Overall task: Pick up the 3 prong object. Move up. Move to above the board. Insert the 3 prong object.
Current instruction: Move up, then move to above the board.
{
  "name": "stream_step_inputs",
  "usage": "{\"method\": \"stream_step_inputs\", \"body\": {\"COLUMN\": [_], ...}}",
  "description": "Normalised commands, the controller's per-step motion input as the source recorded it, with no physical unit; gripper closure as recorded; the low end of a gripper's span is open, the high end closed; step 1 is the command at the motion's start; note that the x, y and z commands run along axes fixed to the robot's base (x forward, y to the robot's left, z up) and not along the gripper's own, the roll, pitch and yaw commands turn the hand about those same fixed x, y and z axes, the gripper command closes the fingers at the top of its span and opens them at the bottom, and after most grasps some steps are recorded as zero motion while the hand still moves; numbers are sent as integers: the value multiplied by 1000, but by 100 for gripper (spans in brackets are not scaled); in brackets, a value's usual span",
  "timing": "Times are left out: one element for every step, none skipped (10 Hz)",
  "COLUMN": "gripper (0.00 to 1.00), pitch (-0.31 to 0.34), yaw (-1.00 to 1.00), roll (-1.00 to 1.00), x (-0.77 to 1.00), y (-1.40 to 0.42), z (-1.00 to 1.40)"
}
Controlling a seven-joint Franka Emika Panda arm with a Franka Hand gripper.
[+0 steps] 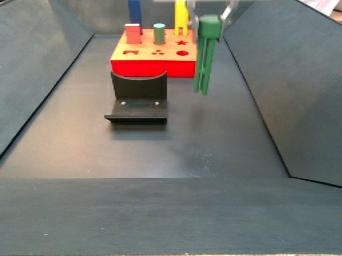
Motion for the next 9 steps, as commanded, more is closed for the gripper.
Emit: {"method": "stream_step_inputs", "body": {"gripper": [100,100,100,100,100,100,100,100,100], "pitch": [52,200,196,139,107,93,82,69,66], "yaw": [19,264,255,181,124,82,58,43,35], "roll": [-67,-52,-58,-26,-47,-60,-55,-54,-51], "x": [-1,-166,-170,-154,-137,-122,-110,-92,-76], "y": [19,-387,-408,-363,-327,-302,-277,-243,-210], "z": [329,1000,1000,1000,1000,1000,1000,1000,1000]}}
